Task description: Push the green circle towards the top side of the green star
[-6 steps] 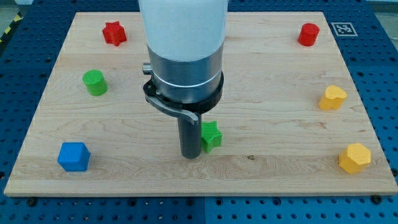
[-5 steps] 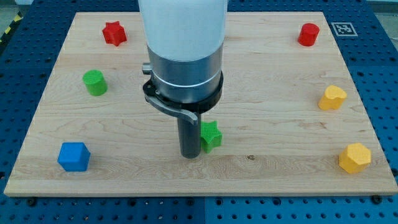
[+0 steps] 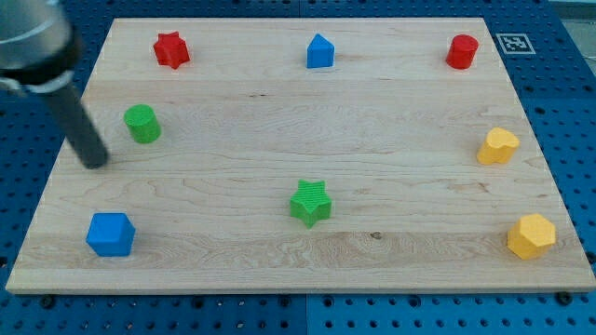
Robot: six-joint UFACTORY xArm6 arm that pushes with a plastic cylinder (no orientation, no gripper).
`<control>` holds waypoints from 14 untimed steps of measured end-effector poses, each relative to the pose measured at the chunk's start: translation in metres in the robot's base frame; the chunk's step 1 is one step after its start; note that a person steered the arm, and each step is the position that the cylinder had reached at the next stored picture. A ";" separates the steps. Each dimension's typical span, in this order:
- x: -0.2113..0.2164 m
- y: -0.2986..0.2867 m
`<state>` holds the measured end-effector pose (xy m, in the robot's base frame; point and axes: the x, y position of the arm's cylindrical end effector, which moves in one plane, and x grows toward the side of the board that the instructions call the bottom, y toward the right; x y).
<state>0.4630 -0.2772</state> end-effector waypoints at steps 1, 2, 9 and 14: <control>-0.059 -0.023; -0.077 0.013; -0.004 0.084; -0.029 0.171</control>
<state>0.4341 -0.1066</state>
